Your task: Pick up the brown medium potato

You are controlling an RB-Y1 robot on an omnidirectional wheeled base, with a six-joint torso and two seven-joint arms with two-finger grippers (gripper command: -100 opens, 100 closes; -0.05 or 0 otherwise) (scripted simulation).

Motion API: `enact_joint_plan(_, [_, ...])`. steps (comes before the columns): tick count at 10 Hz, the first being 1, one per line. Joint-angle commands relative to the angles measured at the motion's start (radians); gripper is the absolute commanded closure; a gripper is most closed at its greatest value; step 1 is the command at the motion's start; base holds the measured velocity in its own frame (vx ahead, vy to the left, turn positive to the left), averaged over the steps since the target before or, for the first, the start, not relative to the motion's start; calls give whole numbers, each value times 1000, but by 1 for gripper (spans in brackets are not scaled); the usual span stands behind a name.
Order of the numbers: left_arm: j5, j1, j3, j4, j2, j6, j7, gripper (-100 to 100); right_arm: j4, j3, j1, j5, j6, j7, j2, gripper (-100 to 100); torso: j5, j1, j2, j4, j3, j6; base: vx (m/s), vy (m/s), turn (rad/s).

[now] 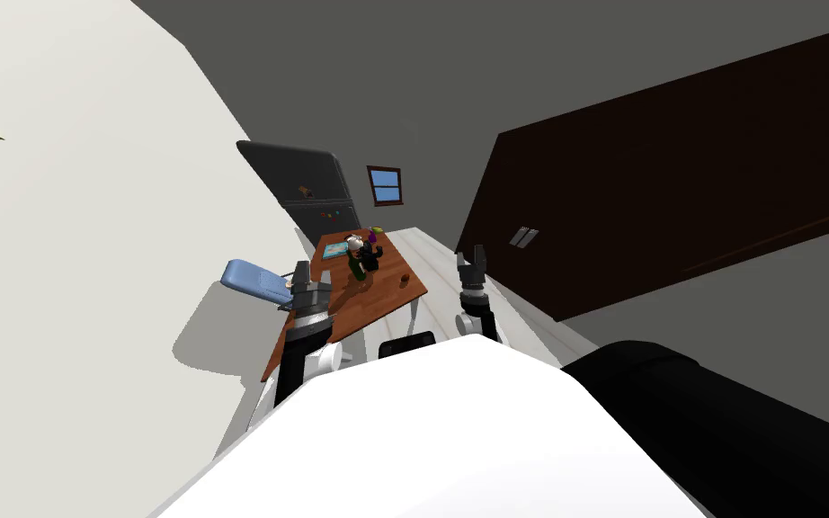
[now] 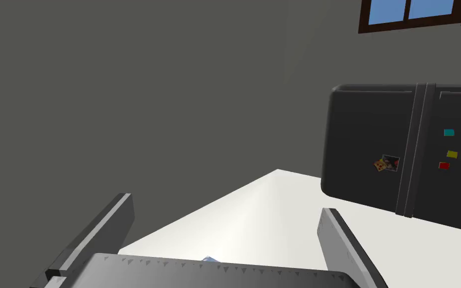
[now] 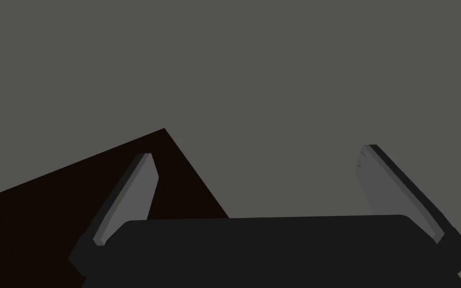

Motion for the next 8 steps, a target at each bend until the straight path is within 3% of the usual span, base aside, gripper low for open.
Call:
enact_joint_plan(1, [12,-21,4,29,39,14,5,-100,0,0,0,0,0,0,0,0,0,0,0,0,0,0,-27,-23,-46])
enact_joint_plan(6, [67,-116,21,151,106,80,29,-100,0,0,0,0,0,0,0,0,-1,-4,6,1,3,0,-82,-56,-71])
enact_joint_plan(8, [82,-141,25,188,116,97,36,-100,0,0,0,0,0,0,0,0,-1,-2,3,1,2,0,-10,-26,-52])
